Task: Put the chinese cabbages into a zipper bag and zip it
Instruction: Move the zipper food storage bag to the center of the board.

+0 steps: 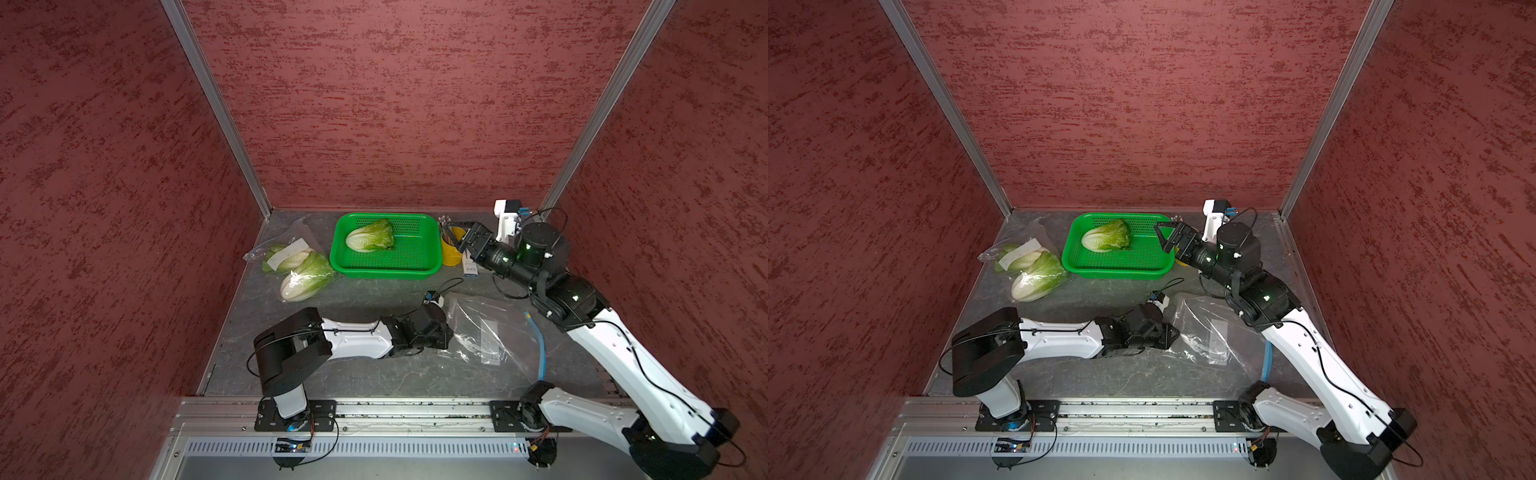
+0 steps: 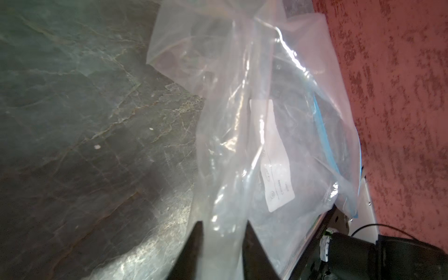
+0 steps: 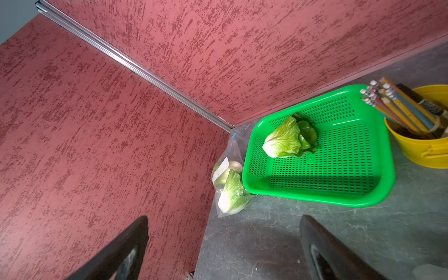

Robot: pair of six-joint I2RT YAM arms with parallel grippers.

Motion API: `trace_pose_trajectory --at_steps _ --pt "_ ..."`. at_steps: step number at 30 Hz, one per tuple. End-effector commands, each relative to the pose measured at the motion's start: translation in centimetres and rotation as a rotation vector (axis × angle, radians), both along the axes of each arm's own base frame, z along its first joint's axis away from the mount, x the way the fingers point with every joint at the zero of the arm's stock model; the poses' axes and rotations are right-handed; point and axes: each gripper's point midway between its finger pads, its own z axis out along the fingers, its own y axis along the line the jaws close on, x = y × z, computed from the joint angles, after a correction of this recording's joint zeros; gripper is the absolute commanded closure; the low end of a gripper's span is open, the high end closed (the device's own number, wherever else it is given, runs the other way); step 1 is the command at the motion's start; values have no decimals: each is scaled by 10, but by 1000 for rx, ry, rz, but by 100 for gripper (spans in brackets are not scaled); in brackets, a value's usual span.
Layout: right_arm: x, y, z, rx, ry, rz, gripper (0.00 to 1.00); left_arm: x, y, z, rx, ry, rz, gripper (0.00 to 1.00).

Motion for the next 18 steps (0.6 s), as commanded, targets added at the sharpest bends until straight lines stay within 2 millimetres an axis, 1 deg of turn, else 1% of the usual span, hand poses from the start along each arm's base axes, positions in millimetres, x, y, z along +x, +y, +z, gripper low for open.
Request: trace_pose_trajectory --at_steps 1,6,9,13,18 --pt "1 -16 8 -19 -58 -62 1 5 -2 12 -42 -41 28 88" --pt "1 -26 9 -46 -88 -106 1 7 10 16 -55 -58 65 92" --pt "2 -29 9 -70 -101 -121 1 4 23 22 -57 -67 84 94" --pt "4 -33 5 -113 -107 -138 1 -2 55 32 -36 -65 131 98" --pt "7 -36 1 -150 -100 -152 1 -11 114 43 29 -37 197 98"
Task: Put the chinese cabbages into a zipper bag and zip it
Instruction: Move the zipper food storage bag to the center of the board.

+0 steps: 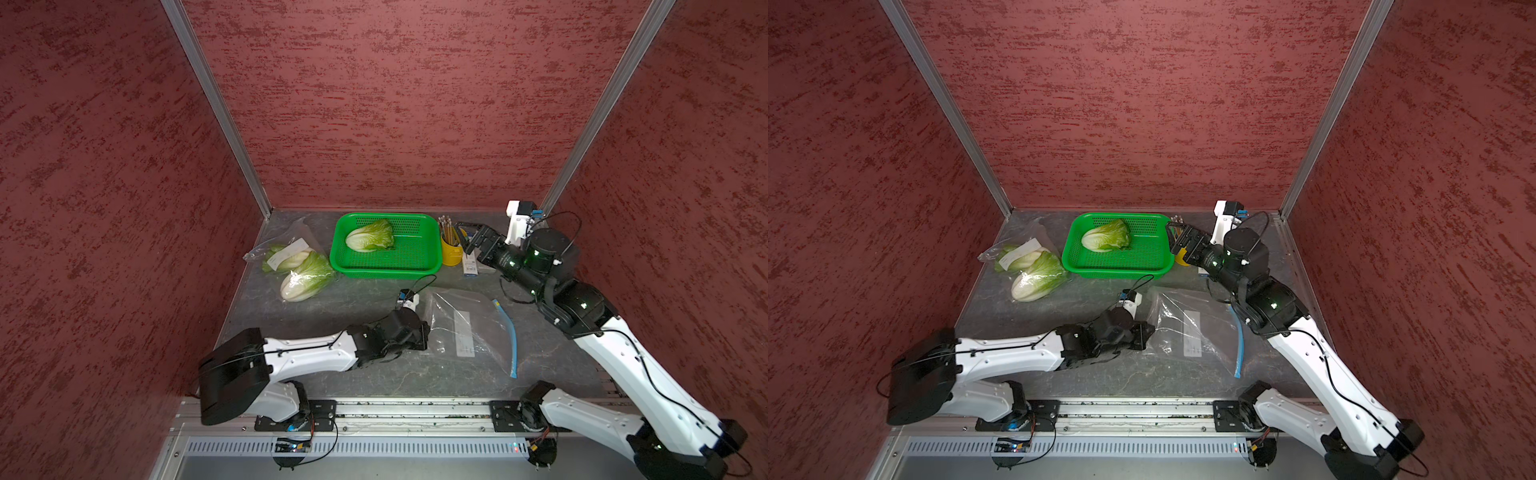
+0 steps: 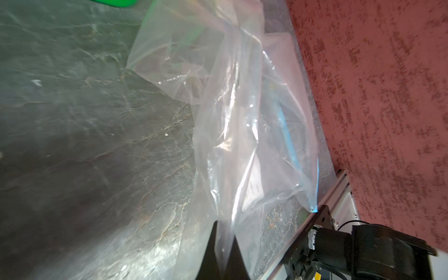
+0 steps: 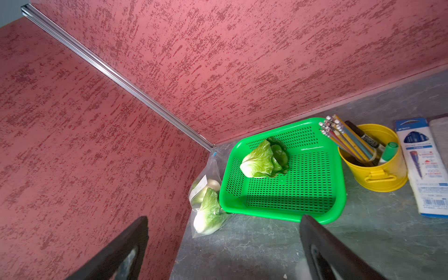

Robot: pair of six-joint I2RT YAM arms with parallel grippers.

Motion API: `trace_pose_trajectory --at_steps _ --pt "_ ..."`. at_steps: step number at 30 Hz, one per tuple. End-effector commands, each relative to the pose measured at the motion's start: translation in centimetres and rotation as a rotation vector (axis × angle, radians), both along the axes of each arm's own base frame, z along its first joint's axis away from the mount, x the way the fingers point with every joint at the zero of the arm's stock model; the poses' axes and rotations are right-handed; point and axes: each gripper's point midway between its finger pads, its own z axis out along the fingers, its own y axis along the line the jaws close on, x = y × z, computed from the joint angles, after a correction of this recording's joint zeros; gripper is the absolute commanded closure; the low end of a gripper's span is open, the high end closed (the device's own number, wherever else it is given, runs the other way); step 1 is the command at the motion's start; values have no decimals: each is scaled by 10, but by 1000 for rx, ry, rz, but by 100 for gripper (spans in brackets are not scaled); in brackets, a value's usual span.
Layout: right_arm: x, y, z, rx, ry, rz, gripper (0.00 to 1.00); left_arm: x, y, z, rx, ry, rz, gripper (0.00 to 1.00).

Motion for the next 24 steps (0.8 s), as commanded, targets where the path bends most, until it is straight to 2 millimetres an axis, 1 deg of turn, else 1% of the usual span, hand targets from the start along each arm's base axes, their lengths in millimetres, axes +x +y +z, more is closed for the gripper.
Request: trace_pose_trajectory --at_steps 1,4,6,8,10,12,14,15,17,19,21,23,24 --pt "4 -10 -1 -42 -12 -44 1 -3 50 -7 103 54 78 99" --pt "6 -8 -10 -53 12 -43 1 -8 92 4 148 55 145 99" --pt "8 -5 -20 -53 33 -35 1 -10 115 11 138 63 172 98" --pt "10 0 -32 -49 58 -20 1 -13 135 12 139 97 187 98" --pt "13 6 -46 -38 87 -3 1 -15 158 6 171 121 226 98" --pt "16 12 -62 -26 121 14 1 -19 175 0 199 136 255 95" --pt "18 19 -77 -24 154 38 1 -19 188 -6 216 148 286 93" --pt "19 20 -85 -28 172 40 1 -17 192 -6 208 148 297 89" --pt "21 21 -101 -35 207 37 1 -14 197 -7 200 145 312 75" --pt "22 24 -112 -27 226 53 1 -11 207 -3 213 135 337 72" --pt "23 25 -121 -23 244 58 1 -8 219 14 226 87 374 66" --pt "24 23 -130 -32 259 55 1 -7 223 32 215 31 384 60" --pt "24 21 -134 -36 268 55 1 -6 223 40 204 12 378 59"
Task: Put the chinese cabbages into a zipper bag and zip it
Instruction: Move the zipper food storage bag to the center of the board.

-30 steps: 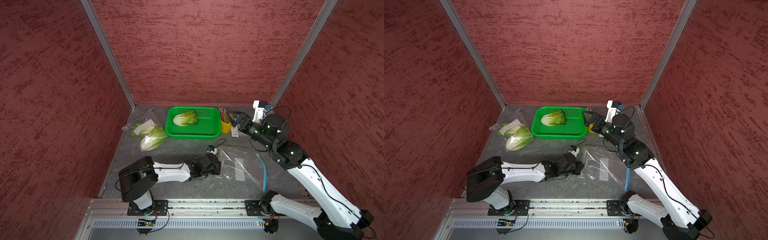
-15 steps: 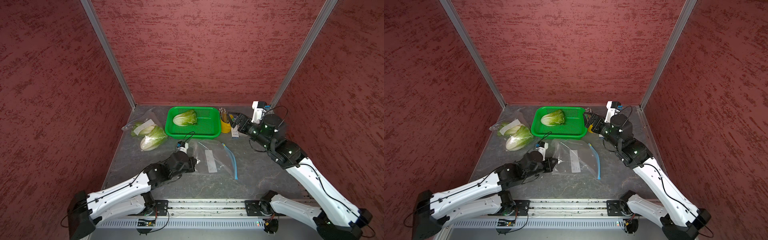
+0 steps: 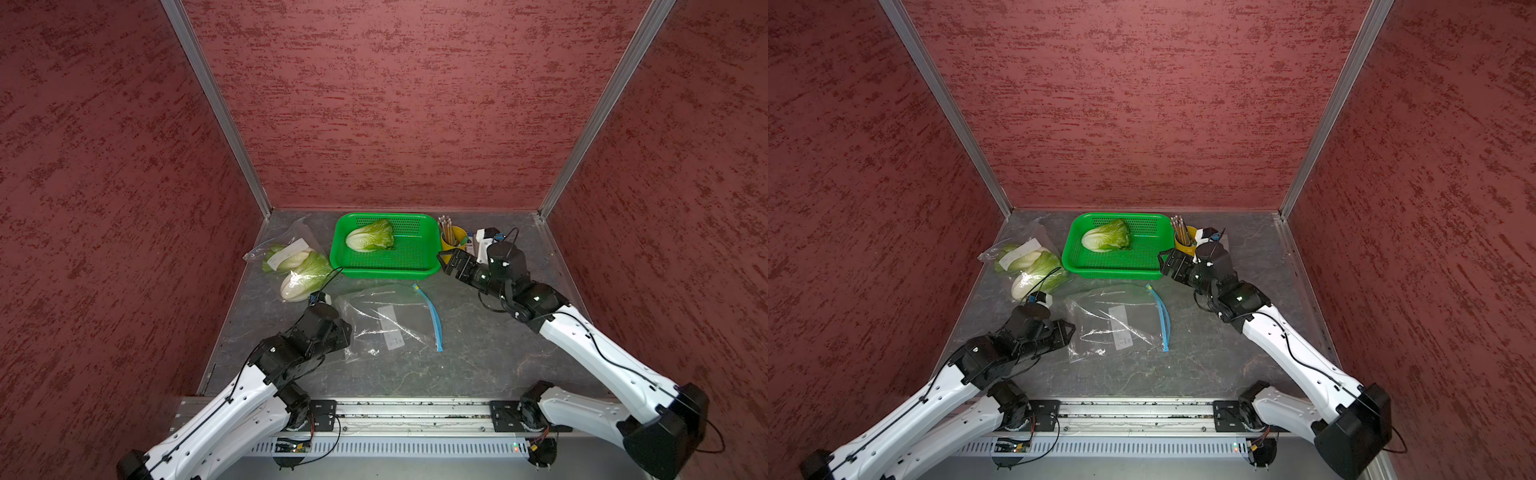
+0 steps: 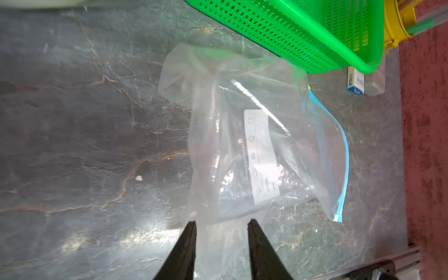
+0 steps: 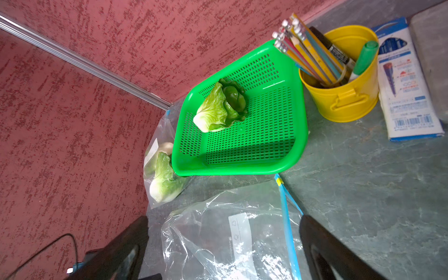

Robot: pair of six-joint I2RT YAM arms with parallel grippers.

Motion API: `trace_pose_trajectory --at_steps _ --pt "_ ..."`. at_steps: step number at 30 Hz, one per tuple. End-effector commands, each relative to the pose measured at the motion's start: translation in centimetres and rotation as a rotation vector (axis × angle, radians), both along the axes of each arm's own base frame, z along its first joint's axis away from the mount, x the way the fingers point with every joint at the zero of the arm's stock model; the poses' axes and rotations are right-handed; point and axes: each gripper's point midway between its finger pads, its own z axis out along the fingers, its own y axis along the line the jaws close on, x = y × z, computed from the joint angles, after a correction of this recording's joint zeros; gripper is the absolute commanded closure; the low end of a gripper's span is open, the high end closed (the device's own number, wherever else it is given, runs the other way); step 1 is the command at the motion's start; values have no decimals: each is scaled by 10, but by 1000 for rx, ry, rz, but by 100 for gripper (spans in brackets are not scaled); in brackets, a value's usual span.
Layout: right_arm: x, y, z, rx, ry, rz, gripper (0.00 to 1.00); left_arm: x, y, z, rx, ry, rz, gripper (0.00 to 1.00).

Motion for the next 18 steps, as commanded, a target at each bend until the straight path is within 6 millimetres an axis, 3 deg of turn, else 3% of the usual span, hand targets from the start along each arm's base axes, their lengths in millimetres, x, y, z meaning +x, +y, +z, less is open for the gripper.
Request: trace_pose_trajectory --at_steps 1,9,14,18 --pt "4 0 5 43 -17 11 1 2 6 30 15 -86 -18 58" --pt "4 -29 -41 27 72 -10 1 12 -43 47 -47 -126 -132 56" --pt "-5 -43 -86 34 160 1 1 24 -73 25 -109 -120 -154 55" --pt "-12 -47 -112 42 185 25 1 35 -83 11 -133 -116 -148 55"
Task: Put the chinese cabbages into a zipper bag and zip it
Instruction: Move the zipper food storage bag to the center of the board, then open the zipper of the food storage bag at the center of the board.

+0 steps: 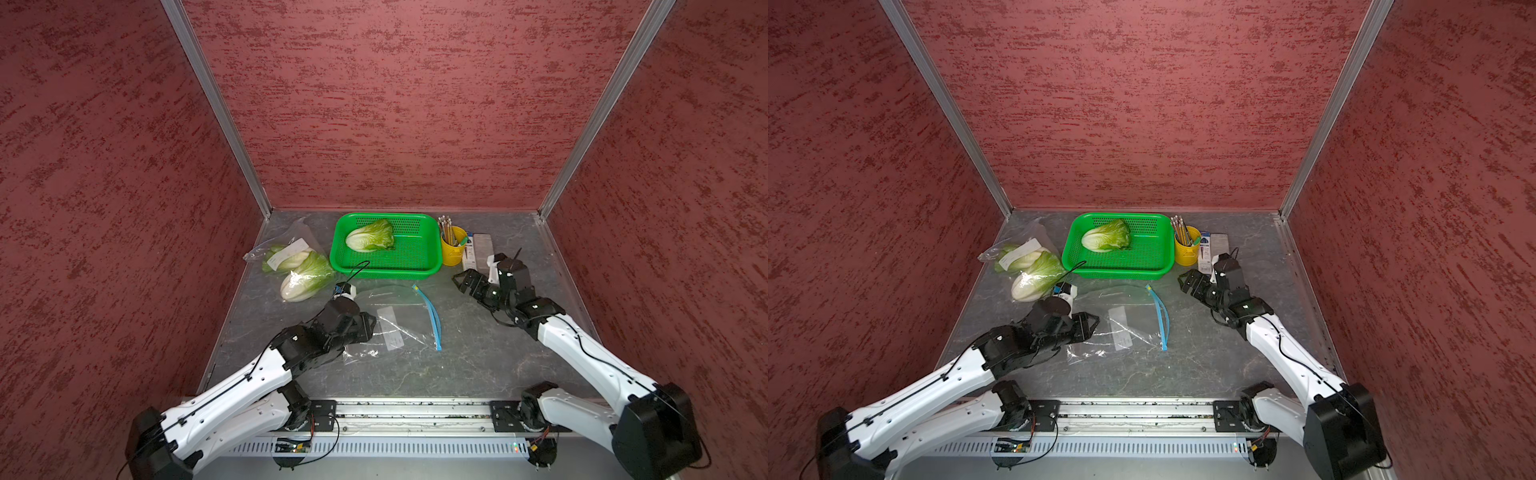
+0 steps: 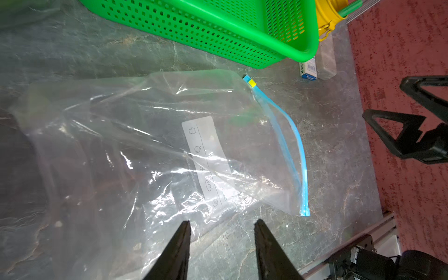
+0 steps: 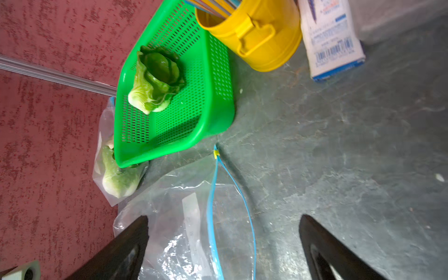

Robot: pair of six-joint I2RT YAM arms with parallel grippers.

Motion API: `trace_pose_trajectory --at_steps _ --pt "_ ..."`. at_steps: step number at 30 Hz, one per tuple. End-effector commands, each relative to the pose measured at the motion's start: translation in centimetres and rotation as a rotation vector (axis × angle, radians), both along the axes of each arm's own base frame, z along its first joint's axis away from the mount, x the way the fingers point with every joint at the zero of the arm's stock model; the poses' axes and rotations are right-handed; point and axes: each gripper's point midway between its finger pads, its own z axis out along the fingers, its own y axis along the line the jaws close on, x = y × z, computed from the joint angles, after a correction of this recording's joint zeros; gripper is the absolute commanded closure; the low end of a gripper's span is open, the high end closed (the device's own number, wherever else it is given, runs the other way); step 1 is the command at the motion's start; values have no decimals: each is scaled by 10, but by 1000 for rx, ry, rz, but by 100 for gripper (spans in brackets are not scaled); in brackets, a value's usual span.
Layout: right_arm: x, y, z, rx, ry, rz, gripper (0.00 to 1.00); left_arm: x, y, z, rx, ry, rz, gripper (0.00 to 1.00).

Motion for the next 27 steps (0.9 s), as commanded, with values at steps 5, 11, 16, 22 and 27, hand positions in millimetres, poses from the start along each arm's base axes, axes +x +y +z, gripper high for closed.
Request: trace_pose_trajectory --at_steps 5,11,16,22,27 --pt "-11 13 -22 55 -22 113 5 26 -15 -7 -107 -6 31 55" --pt "-21 29 -46 119 4 214 20 31 0 -27 -85 24 84 55" --pt "-29 39 -64 167 43 251 28 33 9 -39 -79 48 112 55" --pt "-38 58 -80 190 88 304 36 35 16 -49 -80 66 124 55" --pt "-43 72 -84 209 91 329 42 33 16 -53 -76 77 119 55"
